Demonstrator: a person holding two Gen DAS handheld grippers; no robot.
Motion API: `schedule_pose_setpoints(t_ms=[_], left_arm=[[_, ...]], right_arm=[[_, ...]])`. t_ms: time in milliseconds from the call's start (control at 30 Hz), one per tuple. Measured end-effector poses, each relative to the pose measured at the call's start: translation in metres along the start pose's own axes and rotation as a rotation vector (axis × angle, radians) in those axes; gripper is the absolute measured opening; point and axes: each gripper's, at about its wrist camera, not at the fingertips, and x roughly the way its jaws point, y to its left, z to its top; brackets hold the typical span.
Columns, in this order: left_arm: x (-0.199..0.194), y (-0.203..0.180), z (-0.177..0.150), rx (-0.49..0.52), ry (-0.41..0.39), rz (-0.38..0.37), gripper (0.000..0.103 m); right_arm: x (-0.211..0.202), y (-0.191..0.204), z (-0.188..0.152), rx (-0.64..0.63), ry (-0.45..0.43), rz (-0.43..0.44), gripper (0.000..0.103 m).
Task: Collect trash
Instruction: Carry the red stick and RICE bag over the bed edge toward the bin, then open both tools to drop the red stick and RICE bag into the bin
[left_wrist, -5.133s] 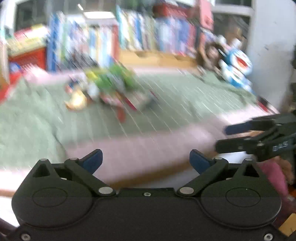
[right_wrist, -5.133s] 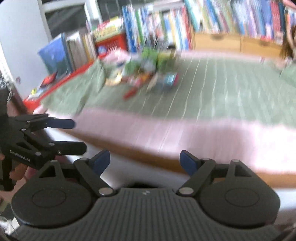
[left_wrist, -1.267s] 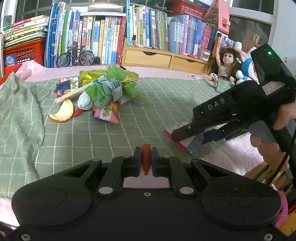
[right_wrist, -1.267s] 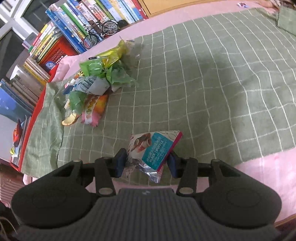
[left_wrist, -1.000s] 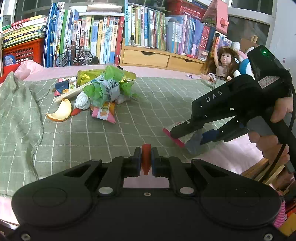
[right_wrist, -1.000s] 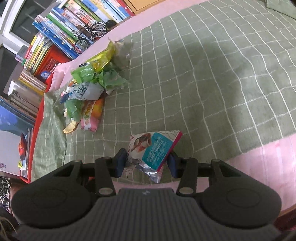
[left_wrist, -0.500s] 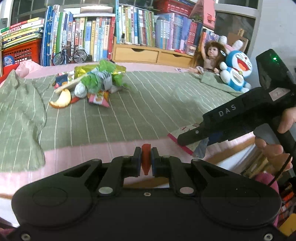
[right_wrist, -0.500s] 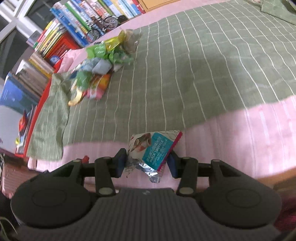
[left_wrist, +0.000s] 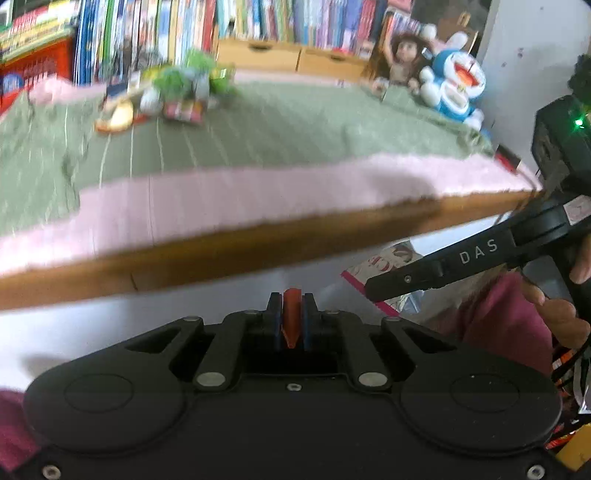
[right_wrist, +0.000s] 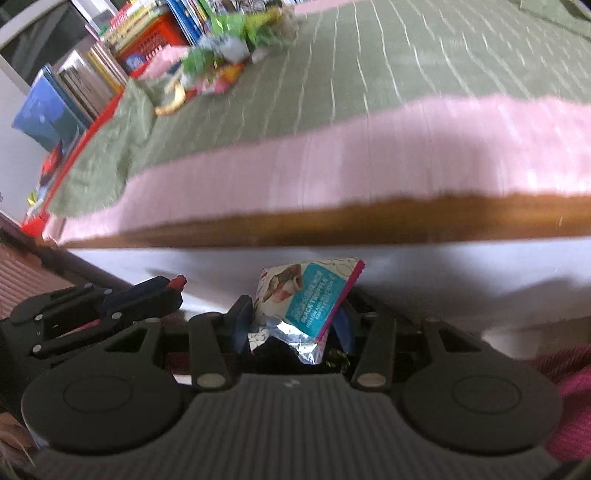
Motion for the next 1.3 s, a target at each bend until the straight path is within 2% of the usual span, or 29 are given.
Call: schedule_pose_setpoints(t_ms=[233,467,700,733,767,967,1300], left_arm=[[0.044,0.011,-0.026,-0.047,0.127,0.014,0.010],[0.073,0.019,-0.041,-0.064,0.195,0.027,0.010],[0.082,0.019,-0.043,-0.062,0.212,0.024,0.012],[0.082,0.019,-0.042,-0.061,0.212,0.023,0.012],[0.083,0.019,-0.042,-0.063,0.212,0.022,0.013],[0.085,0.019,-0.041,-0.076,0.220,0.024,0.031],[0.077,0.022,-0.037,-0.081,0.202,0.036,0.041]], right_arm=[[0.040,-0.011,-0.028,0.031,0.076,-0.045,0.053],[0.065,-0.022,-0.040,0.072,0.138,-0.061,0.054],[0.071,-0.027,-0.043,0.080,0.156,-0.066,0.061],[0.073,-0.027,-0.041,0.082,0.157,-0.065,0.070],[0.074,-0.026,-0.041,0.086,0.157,-0.063,0.072],[0.075,-0.031,-0.039,0.113,0.159,-0.060,0.080],[0.068,-0.034,-0.036,0.120,0.141,-0.054,0.083]])
